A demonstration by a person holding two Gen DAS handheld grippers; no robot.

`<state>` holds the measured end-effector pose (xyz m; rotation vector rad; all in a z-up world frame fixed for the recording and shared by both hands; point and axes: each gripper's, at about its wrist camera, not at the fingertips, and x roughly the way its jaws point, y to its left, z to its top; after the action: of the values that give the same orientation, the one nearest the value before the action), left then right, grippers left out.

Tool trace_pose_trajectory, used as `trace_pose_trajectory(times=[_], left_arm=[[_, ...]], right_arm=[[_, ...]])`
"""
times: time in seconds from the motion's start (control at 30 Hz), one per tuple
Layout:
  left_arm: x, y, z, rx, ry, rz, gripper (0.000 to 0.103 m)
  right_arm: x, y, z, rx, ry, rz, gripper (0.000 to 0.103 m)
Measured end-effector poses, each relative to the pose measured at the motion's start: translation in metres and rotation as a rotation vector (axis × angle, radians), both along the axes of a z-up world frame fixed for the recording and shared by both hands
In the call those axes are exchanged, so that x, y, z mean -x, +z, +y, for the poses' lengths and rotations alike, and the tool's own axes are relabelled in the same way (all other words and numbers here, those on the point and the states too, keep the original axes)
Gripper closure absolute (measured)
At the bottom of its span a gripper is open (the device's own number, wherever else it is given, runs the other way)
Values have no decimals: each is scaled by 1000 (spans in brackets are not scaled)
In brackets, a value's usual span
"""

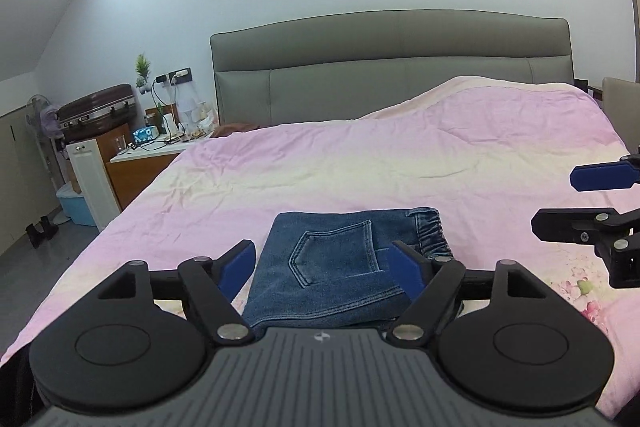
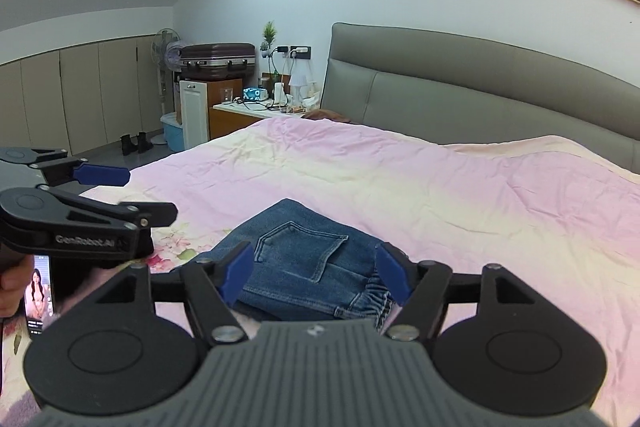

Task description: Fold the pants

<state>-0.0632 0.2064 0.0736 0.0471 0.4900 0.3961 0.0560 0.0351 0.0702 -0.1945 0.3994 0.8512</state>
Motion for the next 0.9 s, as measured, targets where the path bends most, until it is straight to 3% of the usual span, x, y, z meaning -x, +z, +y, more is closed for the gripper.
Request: trace_pose_trajectory(times=[0.17,0.33,0.6,0.9], left_arm=[[1,-13,-7,73,-11,7,13],[0,-27,-20,66,6,32,12],[-6,-55,-40,81,-39,111,11],[-3,-66,-36,101,-18,146,11]], right_arm=[[25,-9,-17,-31,-77,-22,35],[40,-27,-24,0,-151,-83,27],[25,-61,-27,56,-195,-12,17],[9,-88,-30,77,-225,97,16]])
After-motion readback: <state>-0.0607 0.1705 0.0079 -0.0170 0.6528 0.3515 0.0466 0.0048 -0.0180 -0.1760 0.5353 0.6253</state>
